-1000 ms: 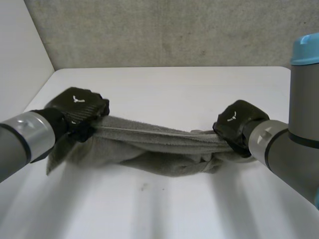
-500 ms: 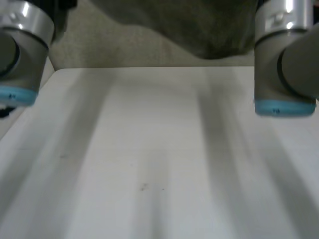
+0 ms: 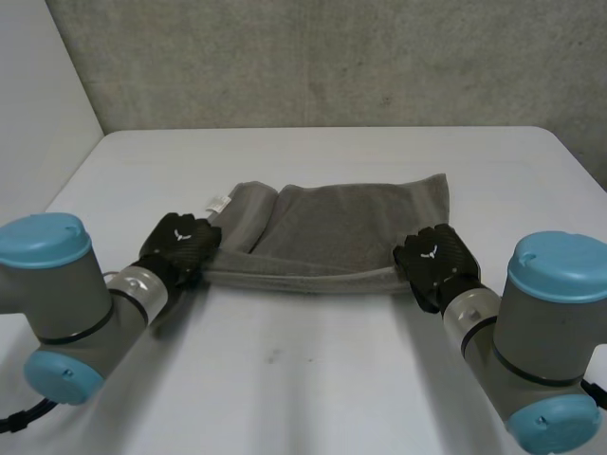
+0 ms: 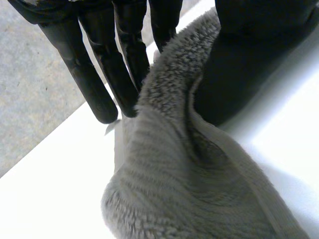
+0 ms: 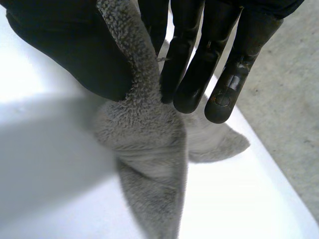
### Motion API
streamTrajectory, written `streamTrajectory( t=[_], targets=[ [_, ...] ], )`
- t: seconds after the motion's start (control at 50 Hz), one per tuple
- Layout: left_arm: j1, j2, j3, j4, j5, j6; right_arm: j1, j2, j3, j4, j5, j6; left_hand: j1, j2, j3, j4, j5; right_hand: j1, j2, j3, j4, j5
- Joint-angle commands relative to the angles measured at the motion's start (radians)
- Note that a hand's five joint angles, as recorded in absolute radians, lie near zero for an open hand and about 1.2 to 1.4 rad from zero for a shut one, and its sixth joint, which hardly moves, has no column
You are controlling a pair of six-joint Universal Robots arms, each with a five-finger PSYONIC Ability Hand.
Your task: Fold the laundry
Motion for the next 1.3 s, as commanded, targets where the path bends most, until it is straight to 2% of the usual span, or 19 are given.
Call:
streamTrajectory(
  t=[0.02,0.04,0.08,0.24,0.32,0.48,0.52,0.56,0.78,1.02,1.3],
  targets=[
    [0.051,0.110,-0.069,-0.005,-0.005,0.072,0.003,-0.048,0.027,0.008,0.004,0.034,-0.415,-0.432,-0.434,-0.432,-0.432,0.431,0.213,0.207,0.202,0.232],
    [0.051,0.110,-0.069,-0.005,-0.005,0.072,0.002,-0.068,0.033,0.010,0.004,0.047,-0.416,-0.433,-0.435,-0.434,-0.433,0.431,0.213,0.207,0.202,0.232],
    [0.056,0.150,-0.090,-0.005,-0.006,0.069,0.002,-0.083,0.040,0.010,0.004,0.069,-0.563,-0.580,-0.581,-0.580,-0.580,0.431,0.213,0.207,0.202,0.232],
    [0.097,0.208,-0.168,-0.007,-0.011,0.066,-0.041,-0.099,0.053,0.038,0.004,0.274,-0.572,-0.589,-0.591,-0.589,-0.589,0.431,0.213,0.207,0.202,0.232],
    [0.111,0.213,-0.216,-0.016,-0.011,0.066,-0.047,-0.097,0.034,0.112,-0.003,0.366,-0.569,-0.586,-0.588,-0.586,-0.586,0.431,0.213,0.207,0.202,0.232],
    [0.160,0.311,-0.334,-0.074,-0.008,0.060,-0.044,-0.087,0.025,0.150,-0.014,0.385,-0.457,-0.474,-0.476,-0.475,-0.474,0.431,0.213,0.207,0.202,0.232],
    [0.177,0.345,-0.368,-0.096,-0.002,0.051,-0.044,-0.087,0.023,0.150,-0.014,0.385,-0.303,-0.319,-0.321,-0.320,-0.319,0.431,0.213,0.207,0.202,0.232],
    [0.178,0.354,-0.379,-0.105,0.000,0.043,-0.044,-0.087,0.023,0.150,-0.014,0.385,-0.261,-0.278,-0.280,-0.278,-0.278,0.431,0.213,0.207,0.202,0.232],
    [0.174,0.351,-0.411,-0.128,0.003,-0.035,-0.043,-0.082,0.025,0.151,-0.014,0.385,-0.246,-0.263,-0.265,-0.263,-0.263,0.431,0.213,0.207,0.202,0.232],
    [0.183,0.286,-0.406,-0.102,0.006,-0.031,-0.043,-0.080,0.027,0.151,-0.014,0.385,-0.313,-0.330,-0.332,-0.331,-0.330,0.431,0.213,0.207,0.202,0.232],
    [0.200,0.193,-0.333,-0.044,0.006,-0.029,-0.038,-0.079,0.031,0.151,-0.016,0.383,-0.234,-0.251,-0.253,-0.251,-0.251,0.431,0.213,0.207,0.202,0.232]
  ],
)
